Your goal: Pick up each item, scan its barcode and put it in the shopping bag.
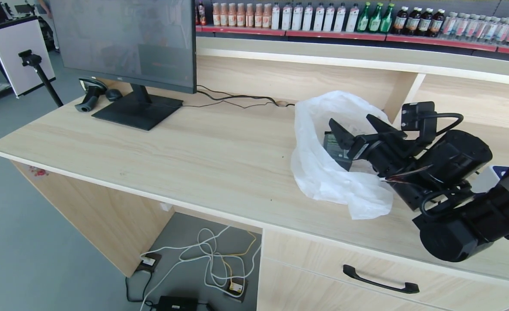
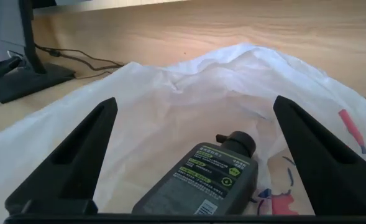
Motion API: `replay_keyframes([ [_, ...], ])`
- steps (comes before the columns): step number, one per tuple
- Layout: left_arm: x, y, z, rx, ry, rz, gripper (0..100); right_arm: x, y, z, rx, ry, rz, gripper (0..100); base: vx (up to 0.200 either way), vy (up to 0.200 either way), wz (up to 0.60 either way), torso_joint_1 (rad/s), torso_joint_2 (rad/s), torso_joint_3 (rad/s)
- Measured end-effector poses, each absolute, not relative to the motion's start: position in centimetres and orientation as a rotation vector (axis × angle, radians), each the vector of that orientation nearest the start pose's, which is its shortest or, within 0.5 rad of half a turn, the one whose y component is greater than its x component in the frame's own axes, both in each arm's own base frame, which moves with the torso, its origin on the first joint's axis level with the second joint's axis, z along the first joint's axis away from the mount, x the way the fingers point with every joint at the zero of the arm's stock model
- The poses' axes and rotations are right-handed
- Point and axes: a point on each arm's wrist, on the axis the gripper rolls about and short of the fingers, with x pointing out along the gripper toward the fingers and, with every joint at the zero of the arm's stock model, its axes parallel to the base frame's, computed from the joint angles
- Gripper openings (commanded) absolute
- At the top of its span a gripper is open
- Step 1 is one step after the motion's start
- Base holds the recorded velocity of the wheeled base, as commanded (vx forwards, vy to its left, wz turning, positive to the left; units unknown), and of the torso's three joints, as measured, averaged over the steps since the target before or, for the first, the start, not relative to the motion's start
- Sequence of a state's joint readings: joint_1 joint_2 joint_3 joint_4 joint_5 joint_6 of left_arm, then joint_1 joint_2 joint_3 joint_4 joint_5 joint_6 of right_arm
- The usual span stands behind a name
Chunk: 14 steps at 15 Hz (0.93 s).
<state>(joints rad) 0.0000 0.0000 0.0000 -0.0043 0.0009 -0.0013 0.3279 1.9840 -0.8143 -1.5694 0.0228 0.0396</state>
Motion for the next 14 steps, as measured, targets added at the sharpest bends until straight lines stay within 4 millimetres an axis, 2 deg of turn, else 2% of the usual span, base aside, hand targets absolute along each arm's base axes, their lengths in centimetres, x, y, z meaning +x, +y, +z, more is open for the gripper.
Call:
replay_keyframes([
  [4,-2.3,0.0,7.6,0.0,-0.004,0.0,100,30.5,11.6,20.3,0.121,-0.426,0.387,100,0.0,0.0,0.0,0.0,0.0,0.0],
  [8,-2.3,0.0,7.6,0.0,-0.005,0.001,100,27.5,10.9,22.3,0.137,-0.471,0.402,100,0.0,0.0,-0.6,0.0,0.0,0.002],
  [14,-2.3,0.0,7.6,0.0,-0.004,0.0,100,26.2,9.5,23.6,0.137,-0.51,0.375,100,0.0,0.0,-0.6,0.006,0.0,0.0],
])
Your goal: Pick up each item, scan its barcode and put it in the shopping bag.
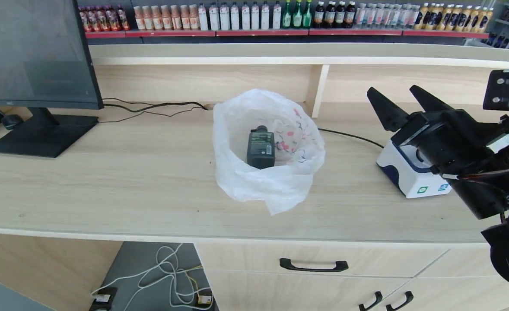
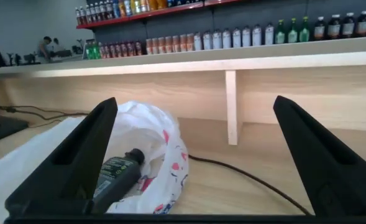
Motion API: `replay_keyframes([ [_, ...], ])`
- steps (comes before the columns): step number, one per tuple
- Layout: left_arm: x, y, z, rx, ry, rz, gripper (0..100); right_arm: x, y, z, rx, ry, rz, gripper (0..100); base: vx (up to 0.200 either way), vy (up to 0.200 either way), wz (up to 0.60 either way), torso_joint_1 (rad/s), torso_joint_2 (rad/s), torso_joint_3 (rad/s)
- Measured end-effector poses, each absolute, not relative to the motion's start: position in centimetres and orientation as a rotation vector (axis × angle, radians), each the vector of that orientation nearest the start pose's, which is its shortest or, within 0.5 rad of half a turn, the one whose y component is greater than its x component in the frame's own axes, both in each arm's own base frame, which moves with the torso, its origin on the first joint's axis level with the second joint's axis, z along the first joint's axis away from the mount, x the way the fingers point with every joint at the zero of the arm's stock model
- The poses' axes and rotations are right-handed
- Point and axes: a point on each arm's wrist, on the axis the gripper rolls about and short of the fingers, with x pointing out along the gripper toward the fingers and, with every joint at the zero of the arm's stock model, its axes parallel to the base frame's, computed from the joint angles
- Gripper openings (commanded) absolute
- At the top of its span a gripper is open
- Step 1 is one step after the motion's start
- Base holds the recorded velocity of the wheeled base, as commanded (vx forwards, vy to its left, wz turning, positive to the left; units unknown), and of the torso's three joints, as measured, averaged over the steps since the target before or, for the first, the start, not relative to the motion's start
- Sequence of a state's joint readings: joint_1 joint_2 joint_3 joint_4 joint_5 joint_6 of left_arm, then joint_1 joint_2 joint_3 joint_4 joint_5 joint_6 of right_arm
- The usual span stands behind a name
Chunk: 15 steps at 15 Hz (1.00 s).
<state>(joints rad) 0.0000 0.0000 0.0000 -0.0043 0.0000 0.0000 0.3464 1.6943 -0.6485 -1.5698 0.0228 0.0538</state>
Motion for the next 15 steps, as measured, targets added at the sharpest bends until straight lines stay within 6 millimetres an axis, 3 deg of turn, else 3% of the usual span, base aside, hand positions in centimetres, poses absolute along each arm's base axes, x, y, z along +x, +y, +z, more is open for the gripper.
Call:
replay_keyframes([
  [3,-2.3,0.0,7.6,-0.003,-0.004,0.001,100,25.4,8.7,23.7,0.131,-0.513,0.357,100,0.0,0.0,-0.4,0.0,0.0,0.002],
  [11,-2.3,0.0,7.6,-0.009,-0.004,0.001,100,22.7,7.9,23.3,0.101,-0.498,0.353,100,0.0,-0.2,0.0,0.002,0.0,0.001],
  [15,-2.3,0.0,7.6,-0.013,-0.003,0.001,100,21.2,7.4,23.6,0.105,-0.513,0.354,100,0.0,-0.2,0.6,0.002,0.0,0.0],
])
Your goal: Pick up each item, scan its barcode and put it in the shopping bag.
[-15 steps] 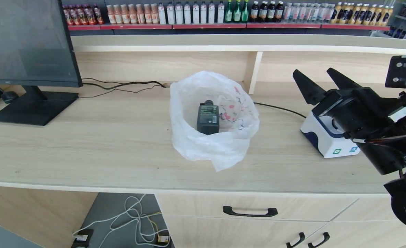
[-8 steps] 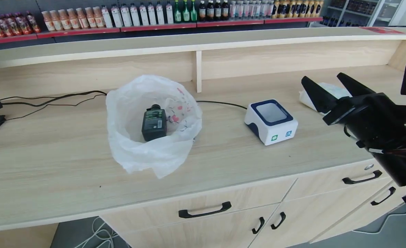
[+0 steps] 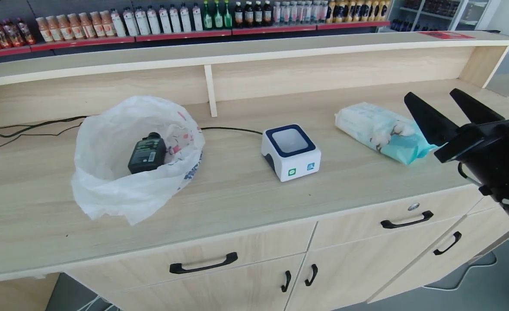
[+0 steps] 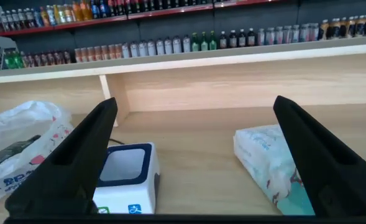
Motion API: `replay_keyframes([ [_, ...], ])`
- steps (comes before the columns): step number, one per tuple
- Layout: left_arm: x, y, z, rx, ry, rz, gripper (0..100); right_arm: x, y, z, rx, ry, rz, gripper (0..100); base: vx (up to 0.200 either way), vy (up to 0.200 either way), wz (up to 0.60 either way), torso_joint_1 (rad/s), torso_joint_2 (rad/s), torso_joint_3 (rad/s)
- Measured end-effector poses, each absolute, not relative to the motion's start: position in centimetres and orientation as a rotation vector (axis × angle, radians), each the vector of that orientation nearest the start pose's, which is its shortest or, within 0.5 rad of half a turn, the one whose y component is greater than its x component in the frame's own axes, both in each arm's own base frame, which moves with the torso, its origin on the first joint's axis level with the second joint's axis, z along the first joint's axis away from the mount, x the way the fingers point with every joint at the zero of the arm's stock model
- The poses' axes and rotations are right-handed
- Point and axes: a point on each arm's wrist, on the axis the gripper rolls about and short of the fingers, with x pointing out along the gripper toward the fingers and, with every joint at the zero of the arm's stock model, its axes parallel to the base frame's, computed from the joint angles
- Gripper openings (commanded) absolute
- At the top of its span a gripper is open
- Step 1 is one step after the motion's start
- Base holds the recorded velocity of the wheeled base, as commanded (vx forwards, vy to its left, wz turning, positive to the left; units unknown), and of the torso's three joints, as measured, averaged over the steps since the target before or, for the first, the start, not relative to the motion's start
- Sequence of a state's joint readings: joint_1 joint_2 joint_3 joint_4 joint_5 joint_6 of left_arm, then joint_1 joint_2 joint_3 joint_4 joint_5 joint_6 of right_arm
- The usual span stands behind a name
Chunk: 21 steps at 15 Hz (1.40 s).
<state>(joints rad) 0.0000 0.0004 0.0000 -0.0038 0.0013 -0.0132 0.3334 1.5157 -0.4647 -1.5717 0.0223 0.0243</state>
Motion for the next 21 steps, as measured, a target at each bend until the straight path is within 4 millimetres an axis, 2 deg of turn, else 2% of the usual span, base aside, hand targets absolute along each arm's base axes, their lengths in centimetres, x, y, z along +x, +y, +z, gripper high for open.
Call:
replay_keyframes([
  [3,-2.3,0.0,7.6,-0.015,-0.005,0.001,100,19.9,7.0,23.6,0.104,-0.513,0.355,100,0.0,-0.2,0.6,-0.001,0.0,-0.002],
  [6,-2.3,0.0,7.6,-0.016,-0.004,0.002,100,19.6,6.8,23.8,0.093,-0.526,0.351,100,0.0,-0.2,0.0,-0.002,0.0,0.007],
  [11,-2.3,0.0,7.6,-0.017,-0.004,0.003,100,19.7,7.0,22.9,0.071,-0.491,0.352,100,0.0,-0.2,0.0,0.007,0.0,0.002],
  [21,-2.3,0.0,7.6,-0.016,-0.004,0.004,100,21.3,7.6,22.3,0.058,-0.462,0.35,100,0.0,-0.2,0.0,0.002,0.0,0.0],
])
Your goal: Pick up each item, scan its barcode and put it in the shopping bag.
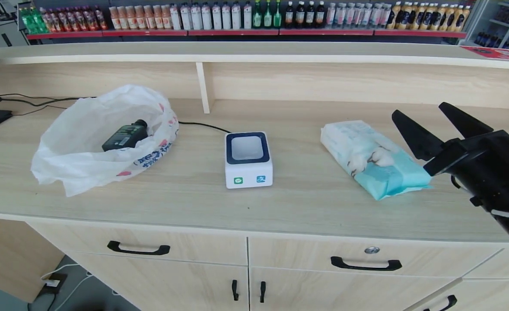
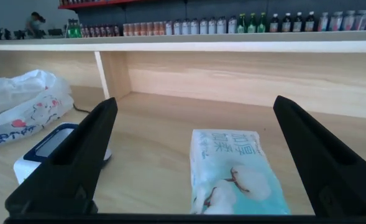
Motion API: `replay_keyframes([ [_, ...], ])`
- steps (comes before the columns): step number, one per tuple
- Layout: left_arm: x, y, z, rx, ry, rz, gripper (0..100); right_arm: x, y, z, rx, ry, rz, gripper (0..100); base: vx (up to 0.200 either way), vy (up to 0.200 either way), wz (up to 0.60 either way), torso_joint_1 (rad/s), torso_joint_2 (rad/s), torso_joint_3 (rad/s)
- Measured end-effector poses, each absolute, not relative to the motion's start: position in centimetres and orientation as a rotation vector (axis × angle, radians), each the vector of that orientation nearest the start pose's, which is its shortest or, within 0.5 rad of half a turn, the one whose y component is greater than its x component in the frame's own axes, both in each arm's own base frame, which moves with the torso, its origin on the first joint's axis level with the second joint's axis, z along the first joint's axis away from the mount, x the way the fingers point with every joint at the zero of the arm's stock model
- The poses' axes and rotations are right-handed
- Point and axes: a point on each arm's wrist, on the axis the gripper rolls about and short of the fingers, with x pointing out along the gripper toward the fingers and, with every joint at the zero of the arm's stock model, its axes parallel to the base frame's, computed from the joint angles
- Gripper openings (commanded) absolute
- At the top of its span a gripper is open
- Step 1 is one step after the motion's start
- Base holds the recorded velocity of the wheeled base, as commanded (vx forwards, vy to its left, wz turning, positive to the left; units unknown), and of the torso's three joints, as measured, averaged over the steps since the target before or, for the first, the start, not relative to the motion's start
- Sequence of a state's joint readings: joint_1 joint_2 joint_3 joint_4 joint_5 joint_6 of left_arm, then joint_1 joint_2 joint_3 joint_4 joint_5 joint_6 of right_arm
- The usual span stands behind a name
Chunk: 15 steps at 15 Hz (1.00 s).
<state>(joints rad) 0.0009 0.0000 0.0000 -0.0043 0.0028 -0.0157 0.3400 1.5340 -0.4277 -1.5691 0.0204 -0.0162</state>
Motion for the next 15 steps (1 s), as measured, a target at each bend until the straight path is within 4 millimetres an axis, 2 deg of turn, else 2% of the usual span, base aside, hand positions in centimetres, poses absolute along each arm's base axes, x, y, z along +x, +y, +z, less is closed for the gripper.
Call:
replay_keyframes([
  [3,-2.3,0.0,7.6,-0.016,-0.004,0.003,100,21.9,7.7,22.4,0.031,-0.47,0.339,100,0.0,-0.2,0.0,0.001,0.0,0.001],
  [8,-2.3,0.0,7.6,-0.013,-0.004,0.002,100,22.3,7.6,21.5,0.004,-0.434,0.329,100,0.0,0.0,0.0,0.0,0.0,0.0],
  [11,-2.3,0.0,7.6,-0.012,-0.004,0.001,100,22.2,7.5,20.7,-0.007,-0.403,0.327,100,0.2,0.0,0.0,-0.004,0.0,0.007],
  [15,-2.3,0.0,7.6,-0.012,-0.003,0.001,100,21.5,7.5,19.5,-0.044,-0.354,0.337,100,0.0,0.0,0.0,0.0,0.0,0.0],
])
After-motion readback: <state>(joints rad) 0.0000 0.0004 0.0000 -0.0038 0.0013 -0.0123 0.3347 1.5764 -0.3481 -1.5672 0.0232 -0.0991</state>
